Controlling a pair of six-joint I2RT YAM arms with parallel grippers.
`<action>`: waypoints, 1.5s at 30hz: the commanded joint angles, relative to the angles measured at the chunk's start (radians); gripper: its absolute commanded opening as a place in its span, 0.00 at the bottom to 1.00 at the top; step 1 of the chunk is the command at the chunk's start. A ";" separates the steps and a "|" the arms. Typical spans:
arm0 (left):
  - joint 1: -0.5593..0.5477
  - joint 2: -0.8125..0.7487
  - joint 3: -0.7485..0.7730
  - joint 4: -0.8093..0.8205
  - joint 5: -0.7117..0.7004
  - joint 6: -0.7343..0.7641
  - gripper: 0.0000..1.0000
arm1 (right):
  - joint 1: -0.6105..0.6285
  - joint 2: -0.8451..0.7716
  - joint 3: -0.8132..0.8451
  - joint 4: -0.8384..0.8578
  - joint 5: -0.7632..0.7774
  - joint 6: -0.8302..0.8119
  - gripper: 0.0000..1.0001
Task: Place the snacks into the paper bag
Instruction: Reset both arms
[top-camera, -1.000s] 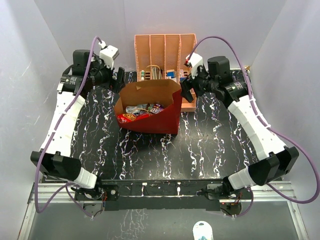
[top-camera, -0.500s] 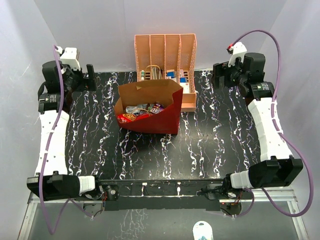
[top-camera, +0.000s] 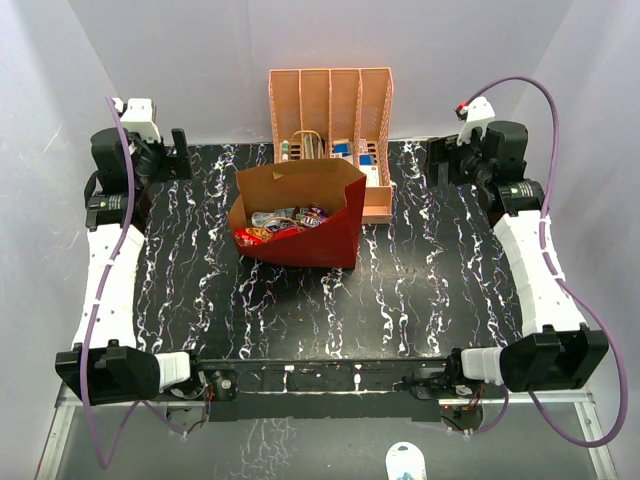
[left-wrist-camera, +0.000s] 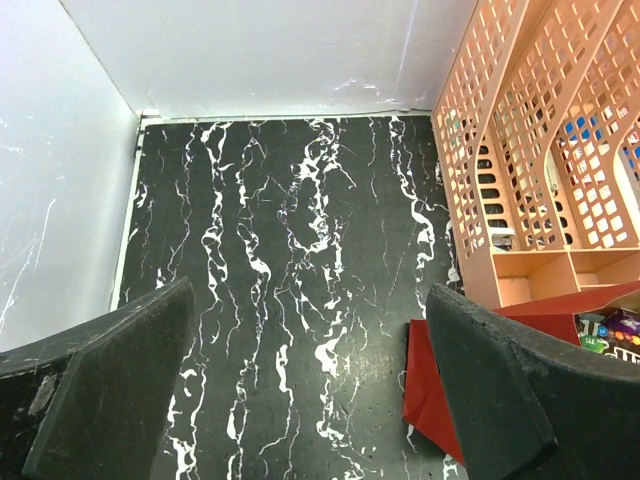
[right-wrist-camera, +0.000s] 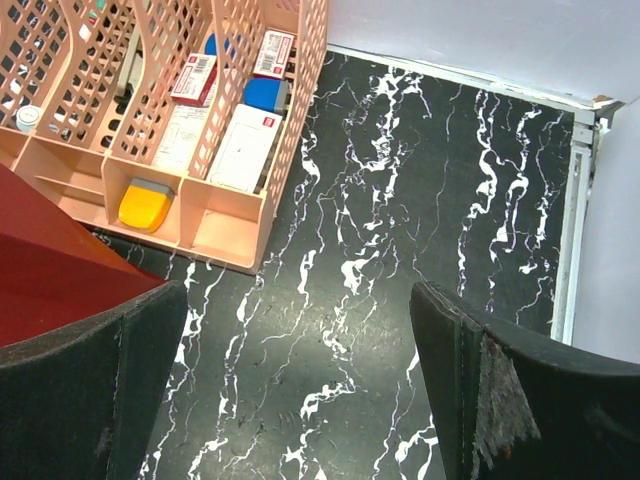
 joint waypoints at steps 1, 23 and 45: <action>0.006 -0.064 -0.037 0.096 0.017 0.003 0.99 | -0.002 -0.094 -0.065 0.158 0.062 0.012 0.98; 0.015 -0.192 -0.266 0.270 0.002 0.006 0.98 | -0.048 -0.229 -0.143 0.180 0.048 -0.047 0.98; 0.024 -0.245 -0.181 0.085 0.089 0.071 0.98 | -0.048 -0.294 -0.101 0.108 -0.010 -0.002 0.98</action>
